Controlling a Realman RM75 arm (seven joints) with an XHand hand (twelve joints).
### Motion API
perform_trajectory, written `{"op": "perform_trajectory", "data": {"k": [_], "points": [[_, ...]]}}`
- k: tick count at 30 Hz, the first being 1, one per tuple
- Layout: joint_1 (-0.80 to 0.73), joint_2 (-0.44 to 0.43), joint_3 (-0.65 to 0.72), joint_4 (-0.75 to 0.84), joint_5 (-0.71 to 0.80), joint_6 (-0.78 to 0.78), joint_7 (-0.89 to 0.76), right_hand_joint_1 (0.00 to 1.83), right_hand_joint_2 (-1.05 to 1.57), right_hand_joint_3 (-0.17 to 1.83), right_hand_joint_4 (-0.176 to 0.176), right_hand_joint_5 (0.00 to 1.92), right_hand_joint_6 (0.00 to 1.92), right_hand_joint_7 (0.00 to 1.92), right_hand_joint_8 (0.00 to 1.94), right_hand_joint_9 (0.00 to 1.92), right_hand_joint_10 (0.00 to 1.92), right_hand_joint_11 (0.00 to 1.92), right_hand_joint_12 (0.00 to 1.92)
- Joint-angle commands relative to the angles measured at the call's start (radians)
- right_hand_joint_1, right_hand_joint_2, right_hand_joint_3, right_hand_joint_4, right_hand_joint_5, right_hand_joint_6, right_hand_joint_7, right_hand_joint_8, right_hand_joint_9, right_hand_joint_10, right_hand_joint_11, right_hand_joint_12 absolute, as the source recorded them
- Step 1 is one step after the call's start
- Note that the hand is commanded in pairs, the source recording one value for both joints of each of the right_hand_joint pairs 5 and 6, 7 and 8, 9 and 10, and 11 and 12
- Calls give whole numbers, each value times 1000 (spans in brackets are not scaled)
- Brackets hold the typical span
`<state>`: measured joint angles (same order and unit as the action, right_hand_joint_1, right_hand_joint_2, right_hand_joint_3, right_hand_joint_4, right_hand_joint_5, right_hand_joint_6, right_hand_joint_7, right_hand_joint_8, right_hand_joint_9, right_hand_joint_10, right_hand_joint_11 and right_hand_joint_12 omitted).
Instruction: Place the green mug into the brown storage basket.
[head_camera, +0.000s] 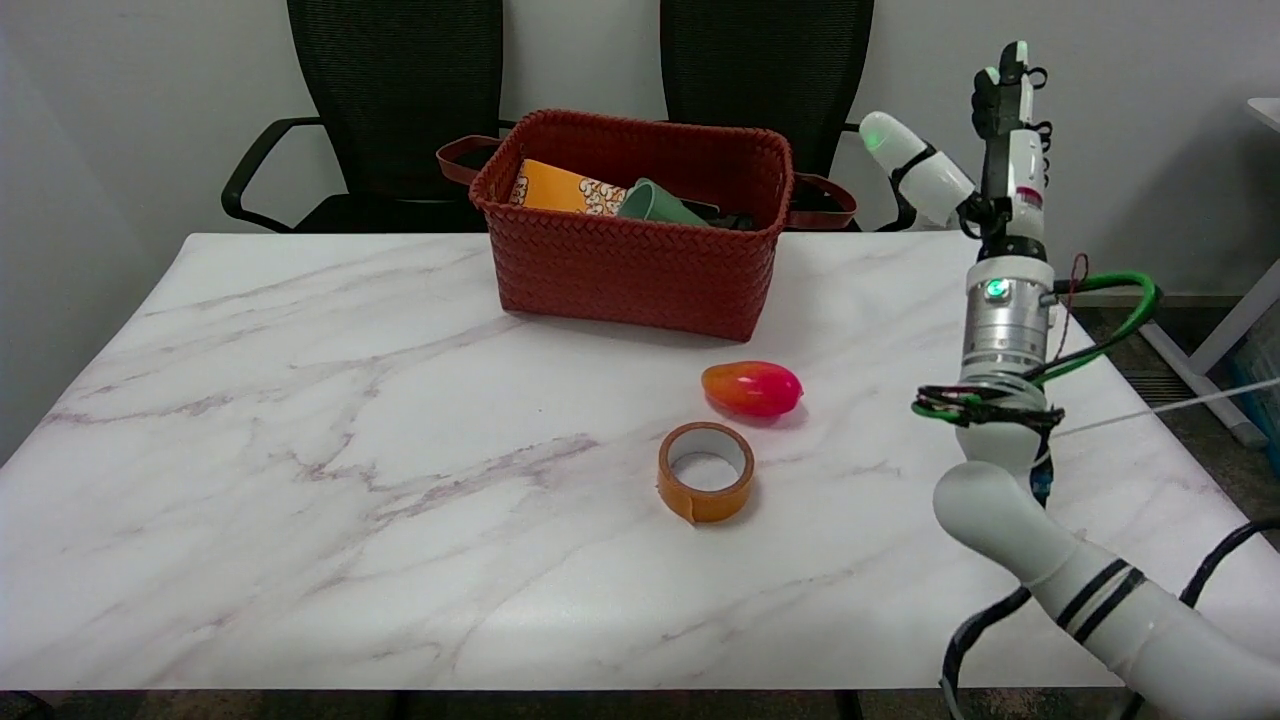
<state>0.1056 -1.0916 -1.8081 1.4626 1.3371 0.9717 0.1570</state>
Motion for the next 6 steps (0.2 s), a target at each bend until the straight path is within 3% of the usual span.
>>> {"op": "perform_trajectory", "data": {"k": [1,6], "points": [[-156,5,-183,131,-13,314,-49,685,666,-175,0,0,0,209,209,229,229,304,304],[-177,2,-204,120,-13,353,-49,687,664,-175,0,0,0,215,215,234,234,324,324]]}}
